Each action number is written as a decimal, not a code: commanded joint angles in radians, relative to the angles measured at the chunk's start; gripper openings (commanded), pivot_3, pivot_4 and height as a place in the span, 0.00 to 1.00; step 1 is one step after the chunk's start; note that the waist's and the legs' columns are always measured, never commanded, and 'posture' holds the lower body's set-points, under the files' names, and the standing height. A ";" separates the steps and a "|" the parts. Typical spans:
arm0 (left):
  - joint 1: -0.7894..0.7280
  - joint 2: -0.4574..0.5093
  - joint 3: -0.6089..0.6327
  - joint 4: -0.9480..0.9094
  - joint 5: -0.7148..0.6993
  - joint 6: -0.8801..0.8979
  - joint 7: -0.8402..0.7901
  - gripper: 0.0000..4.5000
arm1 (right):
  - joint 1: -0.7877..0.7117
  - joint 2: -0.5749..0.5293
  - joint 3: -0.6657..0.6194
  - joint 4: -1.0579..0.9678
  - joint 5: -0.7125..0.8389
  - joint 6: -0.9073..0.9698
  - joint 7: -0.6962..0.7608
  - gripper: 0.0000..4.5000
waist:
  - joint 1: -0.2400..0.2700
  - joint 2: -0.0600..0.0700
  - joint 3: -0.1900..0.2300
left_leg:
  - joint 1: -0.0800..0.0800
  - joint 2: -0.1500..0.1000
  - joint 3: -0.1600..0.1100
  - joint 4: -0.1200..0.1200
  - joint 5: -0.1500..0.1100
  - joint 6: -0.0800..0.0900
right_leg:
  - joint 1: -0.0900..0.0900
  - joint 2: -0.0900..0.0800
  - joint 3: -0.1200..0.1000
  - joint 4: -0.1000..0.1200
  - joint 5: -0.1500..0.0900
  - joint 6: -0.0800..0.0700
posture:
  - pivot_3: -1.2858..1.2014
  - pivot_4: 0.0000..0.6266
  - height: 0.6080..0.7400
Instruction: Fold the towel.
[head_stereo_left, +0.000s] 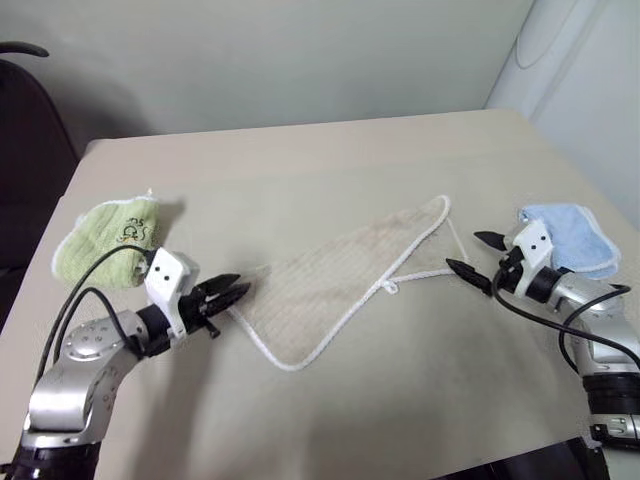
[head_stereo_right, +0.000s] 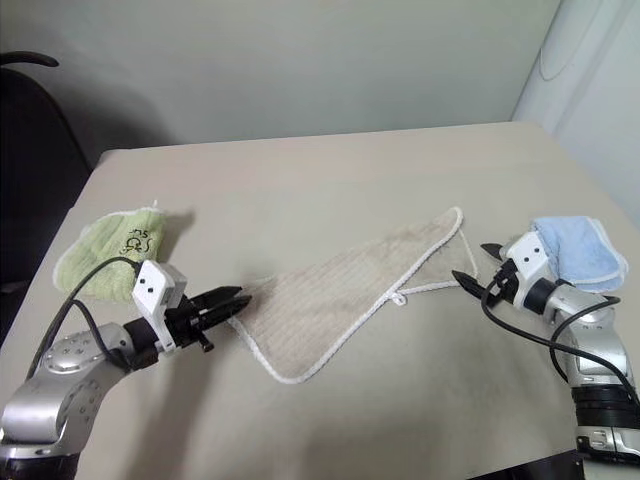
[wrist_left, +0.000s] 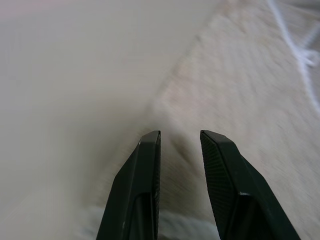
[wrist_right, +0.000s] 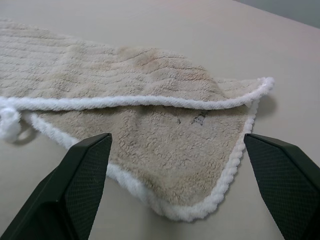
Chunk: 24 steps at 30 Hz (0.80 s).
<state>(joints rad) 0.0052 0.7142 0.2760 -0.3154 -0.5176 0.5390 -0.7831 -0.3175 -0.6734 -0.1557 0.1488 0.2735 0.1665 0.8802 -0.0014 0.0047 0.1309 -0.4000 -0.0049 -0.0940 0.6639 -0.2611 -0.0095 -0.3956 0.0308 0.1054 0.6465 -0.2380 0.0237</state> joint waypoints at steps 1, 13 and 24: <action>-0.006 0.013 0.025 -0.037 -0.009 -0.014 -0.001 0.31 | -0.015 -0.032 -0.026 -0.012 0.012 -0.028 0.021 0.99 | 0.000 0.000 0.000 | 0.000 0.000 0.000 0.000 0.000 0.000 | 0.000 0.000 0.000 0.000 0.000 0.000 | 0.52 0.24 1.00; -0.018 -0.010 -0.002 -0.054 0.017 -0.025 0.058 0.31 | -0.072 -0.025 0.006 0.038 -0.030 -0.080 0.001 0.99 | 0.000 0.000 0.000 | 0.000 0.000 0.000 0.000 -0.001 0.001 | 0.000 0.000 0.000 0.000 0.000 0.000 | 0.52 0.24 1.00; -0.044 -0.034 -0.070 -0.065 0.019 -0.015 0.071 0.31 | -0.115 -0.035 0.029 0.120 -0.113 -0.161 -0.031 0.99 | 0.000 0.000 0.000 | 0.000 0.000 0.000 0.001 -0.001 0.001 | 0.000 0.000 0.000 0.001 0.000 0.000 | 0.52 0.24 1.00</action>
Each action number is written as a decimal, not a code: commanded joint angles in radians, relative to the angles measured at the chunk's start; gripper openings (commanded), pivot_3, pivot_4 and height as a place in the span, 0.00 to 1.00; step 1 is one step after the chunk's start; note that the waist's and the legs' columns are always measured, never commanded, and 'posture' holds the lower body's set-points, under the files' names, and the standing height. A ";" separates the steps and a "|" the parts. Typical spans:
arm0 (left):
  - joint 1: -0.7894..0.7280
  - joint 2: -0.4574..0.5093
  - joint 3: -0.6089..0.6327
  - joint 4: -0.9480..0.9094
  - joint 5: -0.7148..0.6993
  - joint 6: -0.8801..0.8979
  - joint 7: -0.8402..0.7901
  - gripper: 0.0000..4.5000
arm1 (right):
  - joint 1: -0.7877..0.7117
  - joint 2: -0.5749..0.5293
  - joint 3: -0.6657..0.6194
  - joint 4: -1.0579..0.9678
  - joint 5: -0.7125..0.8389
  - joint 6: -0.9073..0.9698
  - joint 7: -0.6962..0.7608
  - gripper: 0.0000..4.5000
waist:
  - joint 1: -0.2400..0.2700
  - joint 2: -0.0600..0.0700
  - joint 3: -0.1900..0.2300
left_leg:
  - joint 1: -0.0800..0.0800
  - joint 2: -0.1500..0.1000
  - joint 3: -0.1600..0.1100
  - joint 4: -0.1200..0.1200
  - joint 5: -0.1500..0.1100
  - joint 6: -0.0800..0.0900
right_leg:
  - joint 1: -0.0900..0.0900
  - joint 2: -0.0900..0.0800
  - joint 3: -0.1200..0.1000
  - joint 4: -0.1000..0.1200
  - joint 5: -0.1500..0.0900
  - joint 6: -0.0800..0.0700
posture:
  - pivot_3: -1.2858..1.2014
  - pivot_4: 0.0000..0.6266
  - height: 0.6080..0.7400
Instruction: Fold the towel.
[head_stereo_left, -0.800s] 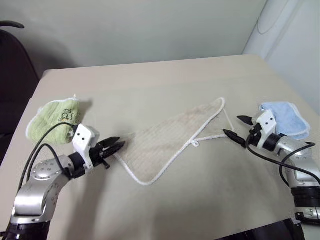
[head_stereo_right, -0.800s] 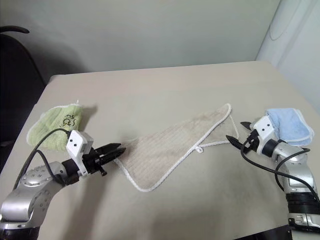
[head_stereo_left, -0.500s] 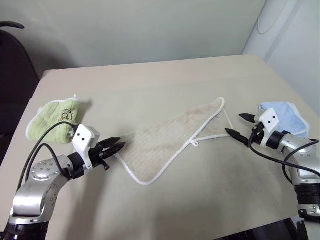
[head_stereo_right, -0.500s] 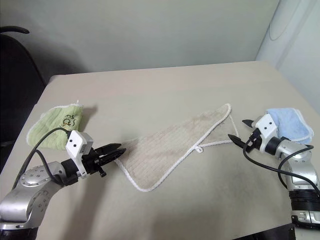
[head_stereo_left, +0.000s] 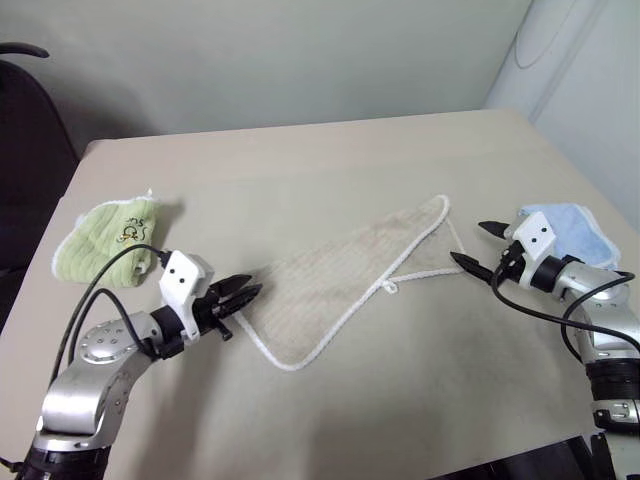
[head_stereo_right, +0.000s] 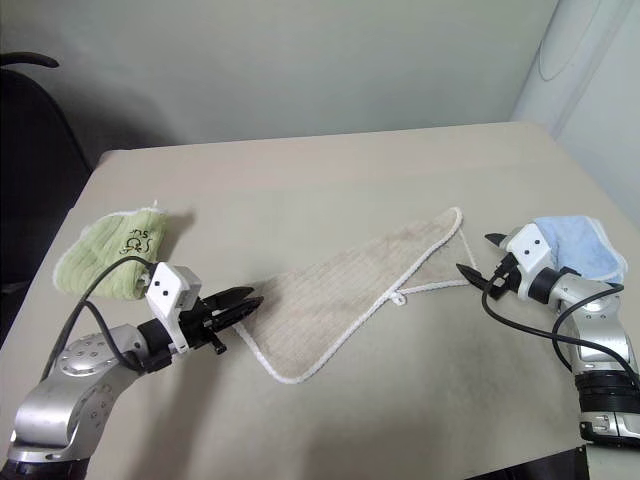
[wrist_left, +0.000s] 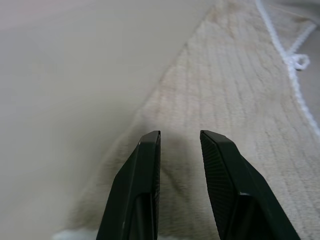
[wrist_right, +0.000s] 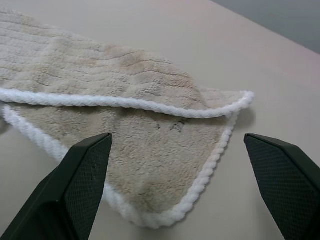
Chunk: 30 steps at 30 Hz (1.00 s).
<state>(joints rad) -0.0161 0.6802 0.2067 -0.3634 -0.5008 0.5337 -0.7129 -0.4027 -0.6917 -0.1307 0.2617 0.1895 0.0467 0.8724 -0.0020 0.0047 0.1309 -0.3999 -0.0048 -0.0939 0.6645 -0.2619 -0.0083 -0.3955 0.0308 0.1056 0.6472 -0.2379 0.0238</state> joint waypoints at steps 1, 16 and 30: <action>-0.025 -0.002 -0.006 -0.018 0.005 -0.010 0.002 0.31 | -0.045 -0.011 0.015 0.023 -0.047 -0.048 -0.036 0.99 | 0.000 0.000 0.000 | 0.000 0.000 0.000 0.000 0.000 0.000 | 0.000 0.000 0.000 0.000 0.000 0.000 | 0.52 0.24 1.00; 0.011 -0.049 -0.040 -0.106 -0.008 0.008 0.047 0.31 | -0.480 -0.028 0.324 0.697 -0.498 -0.589 -0.197 0.99 | -0.005 0.000 0.000 | 0.000 0.000 0.000 -0.001 -0.004 0.006 | -0.002 0.000 0.000 0.002 0.001 -0.001 | 0.52 0.24 1.00; 0.062 -0.082 -0.044 -0.186 -0.021 0.022 0.112 0.31 | -0.768 0.062 0.686 1.022 -0.962 -0.692 -0.702 0.99 | -0.007 0.001 0.000 | -0.001 0.001 0.000 -0.001 -0.006 0.008 | -0.004 0.000 0.000 0.003 0.001 -0.002 | 0.52 0.24 1.00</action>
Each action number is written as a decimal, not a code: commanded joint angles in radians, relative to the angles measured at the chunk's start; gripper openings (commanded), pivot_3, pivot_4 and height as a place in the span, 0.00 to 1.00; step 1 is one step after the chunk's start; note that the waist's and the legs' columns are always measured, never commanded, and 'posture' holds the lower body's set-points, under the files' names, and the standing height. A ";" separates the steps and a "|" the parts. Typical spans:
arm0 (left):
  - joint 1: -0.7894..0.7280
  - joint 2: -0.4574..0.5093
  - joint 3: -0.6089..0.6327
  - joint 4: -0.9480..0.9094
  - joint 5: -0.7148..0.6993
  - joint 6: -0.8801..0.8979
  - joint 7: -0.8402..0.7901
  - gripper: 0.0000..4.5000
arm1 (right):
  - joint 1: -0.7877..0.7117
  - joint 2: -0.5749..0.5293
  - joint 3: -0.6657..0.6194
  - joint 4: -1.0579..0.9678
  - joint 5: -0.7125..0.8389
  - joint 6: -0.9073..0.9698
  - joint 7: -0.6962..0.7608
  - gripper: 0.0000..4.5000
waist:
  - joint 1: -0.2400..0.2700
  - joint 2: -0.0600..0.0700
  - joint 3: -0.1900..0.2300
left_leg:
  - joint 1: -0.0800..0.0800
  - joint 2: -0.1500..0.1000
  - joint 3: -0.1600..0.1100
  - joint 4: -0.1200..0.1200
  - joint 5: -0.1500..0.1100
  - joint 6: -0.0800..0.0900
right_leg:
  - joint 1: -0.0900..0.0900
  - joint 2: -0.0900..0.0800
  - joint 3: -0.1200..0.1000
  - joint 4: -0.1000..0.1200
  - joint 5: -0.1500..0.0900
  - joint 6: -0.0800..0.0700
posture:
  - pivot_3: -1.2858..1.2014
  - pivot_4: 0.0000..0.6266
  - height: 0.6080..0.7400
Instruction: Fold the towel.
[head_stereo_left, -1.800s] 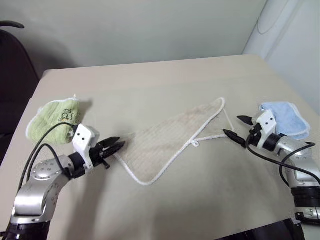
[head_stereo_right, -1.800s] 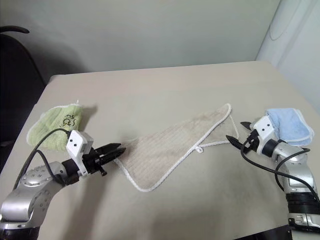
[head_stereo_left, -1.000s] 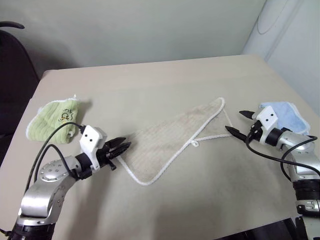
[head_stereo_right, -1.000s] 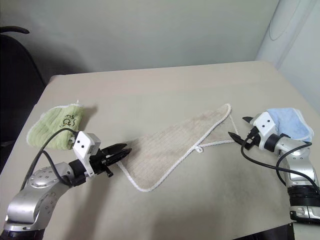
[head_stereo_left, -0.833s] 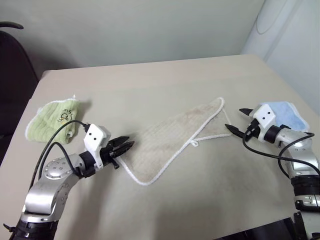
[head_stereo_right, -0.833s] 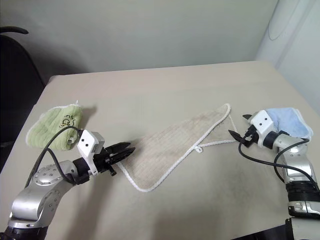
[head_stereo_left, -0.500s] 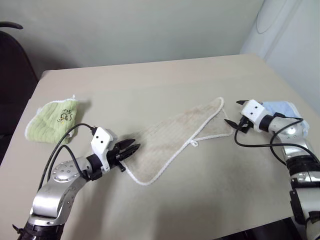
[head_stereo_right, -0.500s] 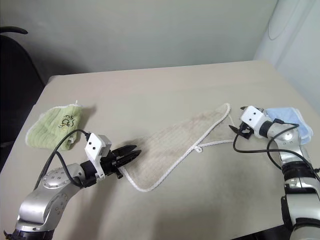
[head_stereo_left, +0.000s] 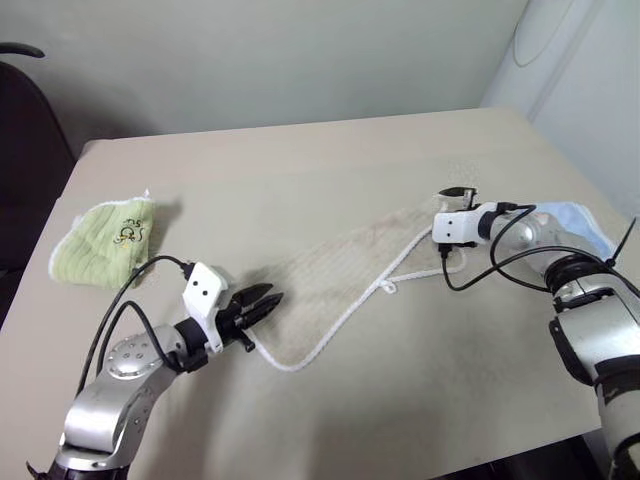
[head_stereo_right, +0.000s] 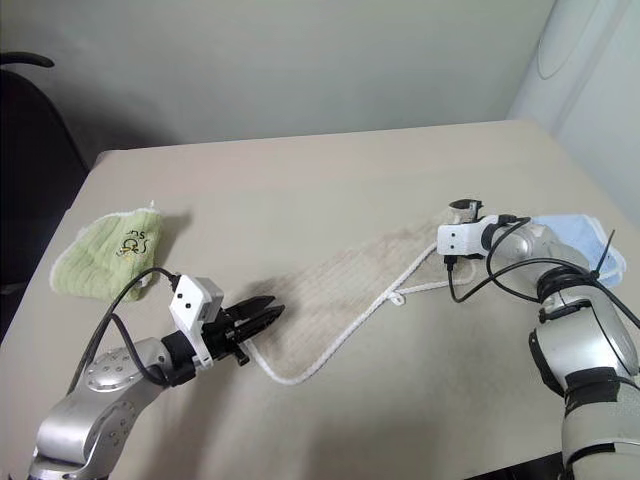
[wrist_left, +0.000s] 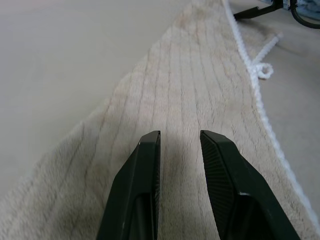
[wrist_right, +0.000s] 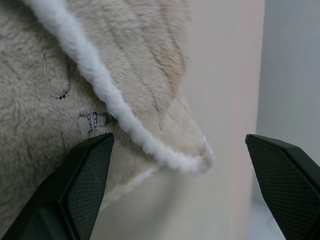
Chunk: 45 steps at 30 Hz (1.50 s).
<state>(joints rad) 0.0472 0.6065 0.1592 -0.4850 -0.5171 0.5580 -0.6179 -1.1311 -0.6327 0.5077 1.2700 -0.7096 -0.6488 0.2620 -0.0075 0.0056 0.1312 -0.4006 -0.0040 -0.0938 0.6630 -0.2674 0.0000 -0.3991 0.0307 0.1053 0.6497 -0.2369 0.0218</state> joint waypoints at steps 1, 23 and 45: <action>0.002 -0.010 0.003 -0.067 -0.004 -0.003 0.022 0.31 | -0.045 0.008 0.065 0.021 -0.083 0.008 -0.114 0.99 | -0.002 0.000 0.000 | 0.000 0.000 0.000 0.000 0.000 0.000 | 0.000 0.000 0.000 0.000 0.000 0.000 | 0.52 0.24 1.00; -0.067 0.200 -0.065 -0.016 0.084 -0.090 -0.190 0.31 | -0.018 0.008 0.053 0.030 -0.060 0.001 -0.170 0.01 | -0.002 0.000 0.000 | -0.002 0.001 0.000 -0.001 -0.001 -0.001 | -0.002 0.000 0.000 0.000 -0.001 -0.001 | 0.52 0.24 1.00; -0.173 0.361 -0.331 0.072 0.334 -0.424 -0.601 1.00 | 0.151 -0.106 -0.072 -0.211 0.103 -0.041 -0.084 0.00 | -0.004 0.000 0.000 | -0.013 0.002 0.000 0.000 -0.002 -0.001 | -0.013 0.000 0.000 0.000 -0.001 -0.002 | 0.52 0.24 1.00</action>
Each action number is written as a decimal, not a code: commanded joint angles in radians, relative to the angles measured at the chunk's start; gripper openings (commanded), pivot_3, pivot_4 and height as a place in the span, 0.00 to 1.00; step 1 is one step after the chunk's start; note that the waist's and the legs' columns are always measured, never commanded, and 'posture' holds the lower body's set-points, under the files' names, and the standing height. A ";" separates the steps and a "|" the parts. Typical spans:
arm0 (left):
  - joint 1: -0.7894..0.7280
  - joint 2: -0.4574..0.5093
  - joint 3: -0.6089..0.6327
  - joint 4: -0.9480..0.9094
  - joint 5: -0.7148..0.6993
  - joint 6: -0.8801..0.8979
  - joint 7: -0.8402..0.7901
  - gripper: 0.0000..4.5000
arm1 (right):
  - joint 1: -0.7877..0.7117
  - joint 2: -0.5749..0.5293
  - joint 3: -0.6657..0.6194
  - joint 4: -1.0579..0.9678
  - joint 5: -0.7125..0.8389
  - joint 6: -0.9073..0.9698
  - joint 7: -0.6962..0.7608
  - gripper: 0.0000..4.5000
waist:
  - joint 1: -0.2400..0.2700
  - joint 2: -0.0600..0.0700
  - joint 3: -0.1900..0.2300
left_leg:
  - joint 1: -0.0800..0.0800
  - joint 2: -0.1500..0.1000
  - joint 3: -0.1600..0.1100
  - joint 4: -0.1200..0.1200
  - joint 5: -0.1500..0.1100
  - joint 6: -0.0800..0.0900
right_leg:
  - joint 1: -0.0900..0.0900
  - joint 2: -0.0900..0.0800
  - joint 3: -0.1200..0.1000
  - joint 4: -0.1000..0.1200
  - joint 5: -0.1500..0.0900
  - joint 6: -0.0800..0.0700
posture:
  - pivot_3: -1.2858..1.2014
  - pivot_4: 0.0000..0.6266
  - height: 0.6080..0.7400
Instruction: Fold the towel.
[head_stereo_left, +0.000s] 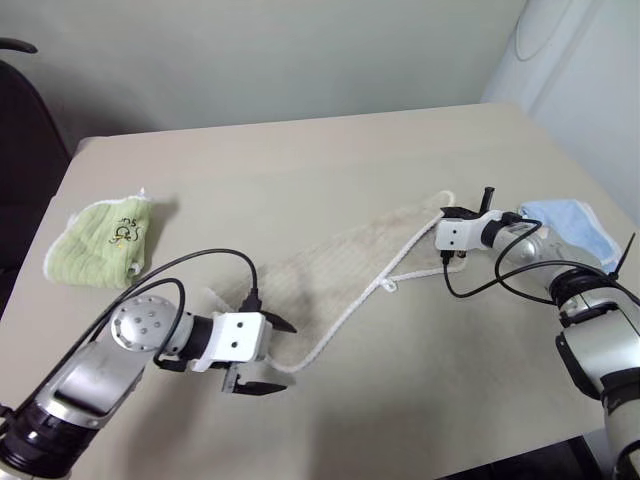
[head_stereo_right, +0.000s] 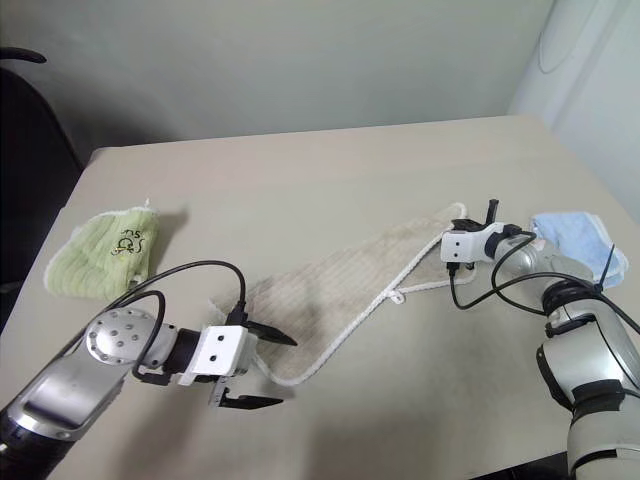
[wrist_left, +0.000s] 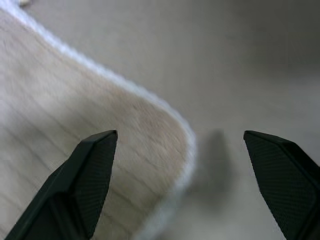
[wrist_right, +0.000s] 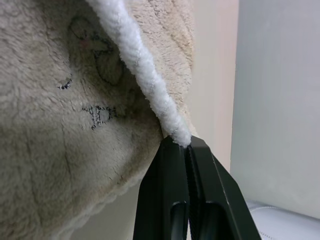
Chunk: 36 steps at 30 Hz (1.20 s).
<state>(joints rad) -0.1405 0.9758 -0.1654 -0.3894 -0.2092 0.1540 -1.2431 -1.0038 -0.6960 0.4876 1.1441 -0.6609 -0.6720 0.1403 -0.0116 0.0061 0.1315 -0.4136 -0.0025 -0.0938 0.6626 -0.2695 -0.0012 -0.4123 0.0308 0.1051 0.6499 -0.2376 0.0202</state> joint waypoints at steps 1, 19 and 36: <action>0.030 -0.007 -0.003 -0.040 0.026 -0.012 0.028 1.00 | 0.043 -0.053 -0.071 -0.129 0.081 -0.016 0.063 0.00 | -0.001 0.000 0.000 | 0.000 0.000 0.000 0.000 0.000 0.000 | 0.000 0.000 0.000 0.000 0.000 0.000 | 0.52 0.24 1.00; 0.167 0.031 0.055 -0.161 0.027 0.082 0.103 1.00 | 0.306 -0.125 -0.240 -0.673 0.227 0.176 0.299 0.00 | -0.006 0.000 0.000 | -0.001 0.000 0.000 0.003 0.001 0.001 | 0.000 0.000 0.000 0.000 0.002 0.001 | 0.52 0.24 1.00; 0.046 -0.014 -0.054 0.062 0.160 -0.012 0.103 0.92 | 0.332 -0.111 -0.265 -0.704 0.206 0.222 0.267 0.00 | 0.005 0.006 -0.004 | 0.006 0.000 0.000 0.003 0.002 0.003 | 0.009 0.000 0.000 -0.002 0.003 0.003 | 0.52 0.24 1.00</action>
<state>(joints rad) -0.0897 0.9719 -0.1981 -0.3736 -0.0963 0.1387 -1.1601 -0.6692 -0.7993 0.2572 0.4723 -0.4572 -0.4499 0.4317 -0.0063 0.0124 0.1274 -0.4064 -0.0027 -0.0937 0.6654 -0.2680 0.0018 -0.4024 0.0305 0.1050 0.6474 -0.2349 0.0232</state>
